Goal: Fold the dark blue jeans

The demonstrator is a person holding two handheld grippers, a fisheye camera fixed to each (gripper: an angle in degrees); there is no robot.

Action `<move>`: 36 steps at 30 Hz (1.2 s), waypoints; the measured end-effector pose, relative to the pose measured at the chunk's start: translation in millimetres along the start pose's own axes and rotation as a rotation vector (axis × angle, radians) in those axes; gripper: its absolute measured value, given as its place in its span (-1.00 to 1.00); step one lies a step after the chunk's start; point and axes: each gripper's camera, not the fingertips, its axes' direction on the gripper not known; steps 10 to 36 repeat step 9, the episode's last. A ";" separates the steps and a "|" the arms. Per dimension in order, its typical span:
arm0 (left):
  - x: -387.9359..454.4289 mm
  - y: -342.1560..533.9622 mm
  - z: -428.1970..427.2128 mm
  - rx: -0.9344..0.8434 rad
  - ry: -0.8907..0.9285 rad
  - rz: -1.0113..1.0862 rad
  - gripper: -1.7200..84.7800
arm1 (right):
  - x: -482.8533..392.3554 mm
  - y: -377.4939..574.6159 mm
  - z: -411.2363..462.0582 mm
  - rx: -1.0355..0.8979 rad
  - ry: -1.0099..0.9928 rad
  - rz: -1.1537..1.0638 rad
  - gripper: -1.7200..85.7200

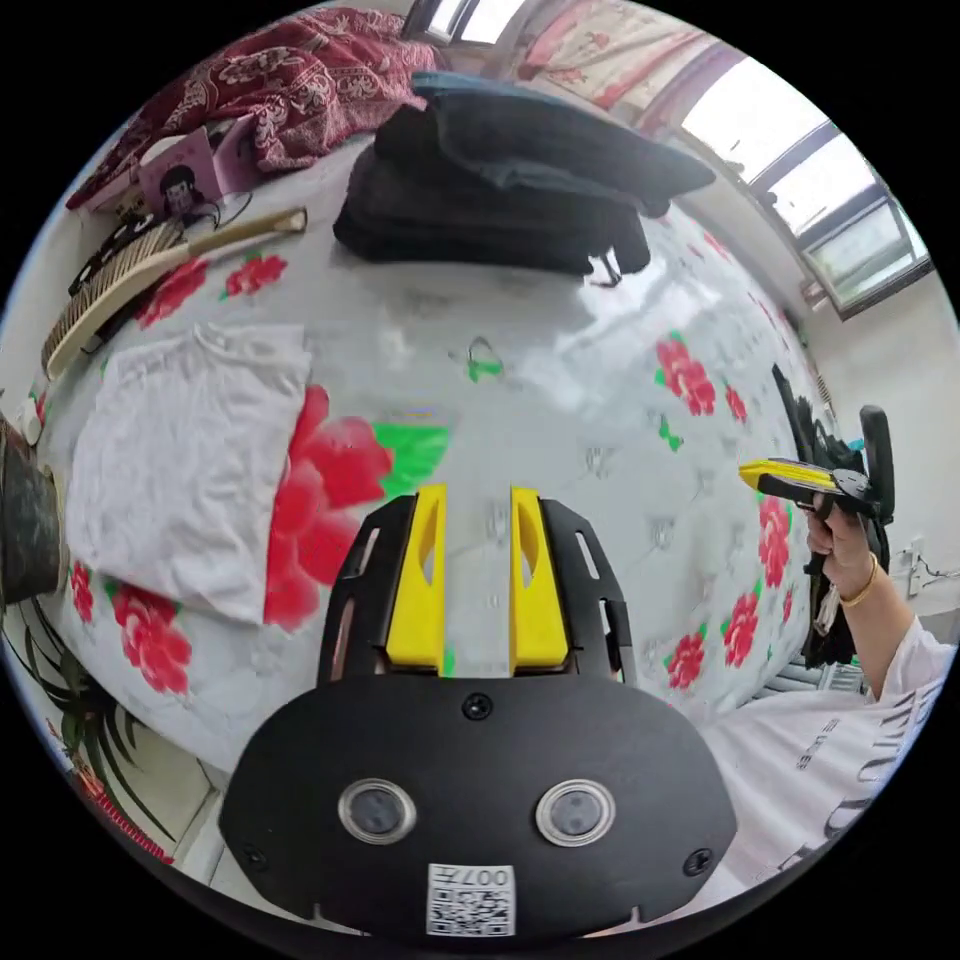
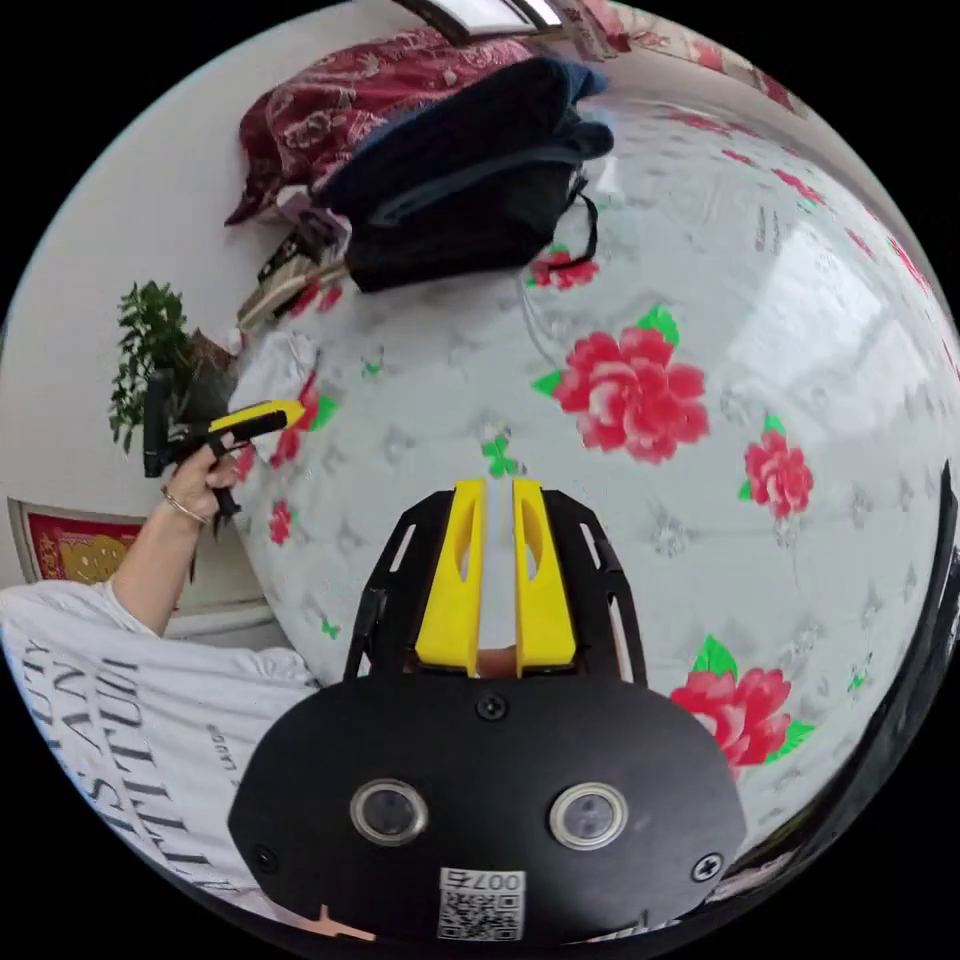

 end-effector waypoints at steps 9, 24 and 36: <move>163.6 105.3 64.0 -0.227 -0.014 0.391 -0.76 | -1.5 228.4 33.4 -0.113 0.314 0.140 -0.85; 163.6 105.3 64.0 -0.227 -0.014 0.391 -0.76 | -1.5 228.4 33.4 -0.113 0.314 0.140 -0.85; 163.6 105.3 64.0 -0.227 -0.014 0.391 -0.76 | -1.5 228.4 33.4 -0.113 0.314 0.140 -0.85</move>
